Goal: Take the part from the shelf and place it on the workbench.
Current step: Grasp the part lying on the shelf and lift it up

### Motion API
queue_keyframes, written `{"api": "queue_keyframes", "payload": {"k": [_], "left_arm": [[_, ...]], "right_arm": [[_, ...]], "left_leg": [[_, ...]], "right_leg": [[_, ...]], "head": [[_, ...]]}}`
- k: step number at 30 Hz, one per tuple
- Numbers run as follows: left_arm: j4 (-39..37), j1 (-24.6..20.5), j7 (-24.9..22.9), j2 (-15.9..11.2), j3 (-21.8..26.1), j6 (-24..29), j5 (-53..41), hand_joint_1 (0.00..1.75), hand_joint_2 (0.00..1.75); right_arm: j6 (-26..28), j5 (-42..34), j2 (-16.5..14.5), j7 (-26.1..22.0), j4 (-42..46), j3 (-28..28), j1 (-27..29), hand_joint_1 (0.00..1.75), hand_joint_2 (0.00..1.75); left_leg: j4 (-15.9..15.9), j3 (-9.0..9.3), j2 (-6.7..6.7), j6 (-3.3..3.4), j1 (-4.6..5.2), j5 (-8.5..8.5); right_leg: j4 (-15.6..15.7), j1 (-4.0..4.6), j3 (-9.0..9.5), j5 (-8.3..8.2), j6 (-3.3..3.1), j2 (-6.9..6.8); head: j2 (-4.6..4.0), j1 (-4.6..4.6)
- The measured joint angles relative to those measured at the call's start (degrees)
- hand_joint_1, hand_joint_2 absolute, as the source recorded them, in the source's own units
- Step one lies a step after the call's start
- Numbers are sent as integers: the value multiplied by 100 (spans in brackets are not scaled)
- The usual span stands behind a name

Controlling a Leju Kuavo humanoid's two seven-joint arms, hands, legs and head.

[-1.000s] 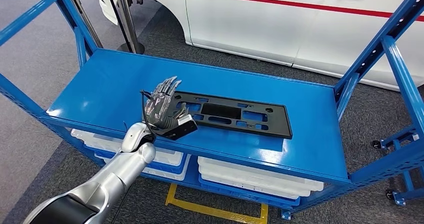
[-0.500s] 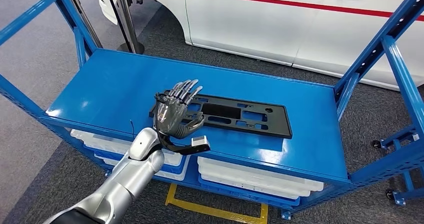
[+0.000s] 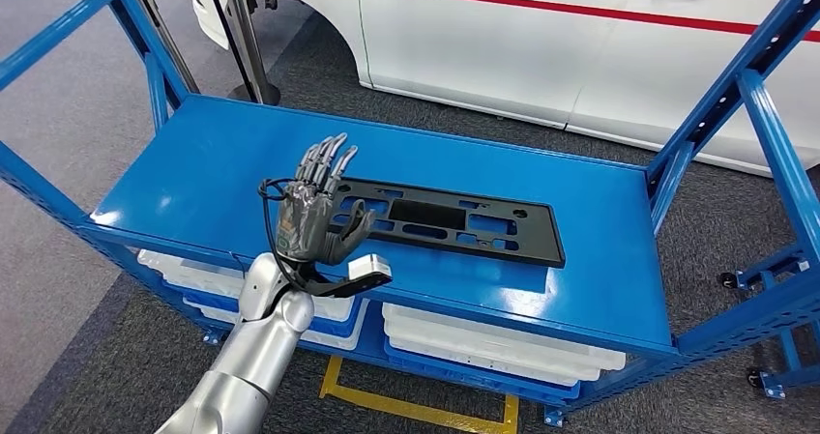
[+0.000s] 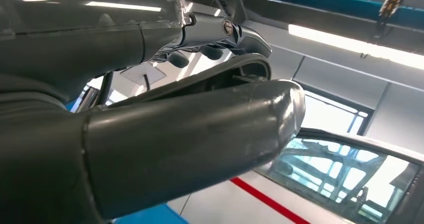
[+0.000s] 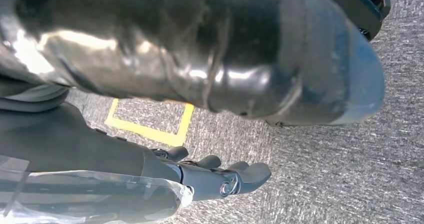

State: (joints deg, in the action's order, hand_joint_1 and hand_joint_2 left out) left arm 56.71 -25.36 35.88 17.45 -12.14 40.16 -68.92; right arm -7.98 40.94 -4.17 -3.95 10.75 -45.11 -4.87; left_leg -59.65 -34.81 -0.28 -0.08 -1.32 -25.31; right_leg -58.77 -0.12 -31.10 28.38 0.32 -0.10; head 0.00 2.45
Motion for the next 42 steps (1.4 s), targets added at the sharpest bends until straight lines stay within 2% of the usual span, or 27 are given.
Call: {"api": "queue_keyframes", "payload": {"k": [2, 6, 18, 42], "left_arm": [[-109, -2, -97, -1, 2, -1, 12, 0, 0], [-377, -8, -284, -14, 3, -1, 37, 0, 175], [-1385, -230, -663, -148, 1, -1, -64, 0, 175], [-1886, -308, -721, -201, -292, -1, -33, 0, 175]], "right_arm": [[-1, 26, 0, 15, 0, 0, -3, 0, 0], [-16, 37, -1, 35, 0, 1, -3, 0, 0], [-26, 37, -9, 37, 0, 4, -17, 0, 0], [-33, 55, -9, 83, 0, 46, -37, 0, 0]], "left_leg": [[0, 0, 0, 0, 0, 0], [1, -1, 0, 0, 0, 0], [2, 0, 0, 0, 0, 0], [2, 0, -1, 0, 0, 0]], "right_leg": [[0, 0, 0, 0, 0, 0], [0, 0, -1, 0, 0, 0], [0, 0, -1, 0, 0, 0], [0, 0, -1, 0, 0, 0]], "head": [[0, 0], [-1, 0], [0, 0], [0, 0]]}}
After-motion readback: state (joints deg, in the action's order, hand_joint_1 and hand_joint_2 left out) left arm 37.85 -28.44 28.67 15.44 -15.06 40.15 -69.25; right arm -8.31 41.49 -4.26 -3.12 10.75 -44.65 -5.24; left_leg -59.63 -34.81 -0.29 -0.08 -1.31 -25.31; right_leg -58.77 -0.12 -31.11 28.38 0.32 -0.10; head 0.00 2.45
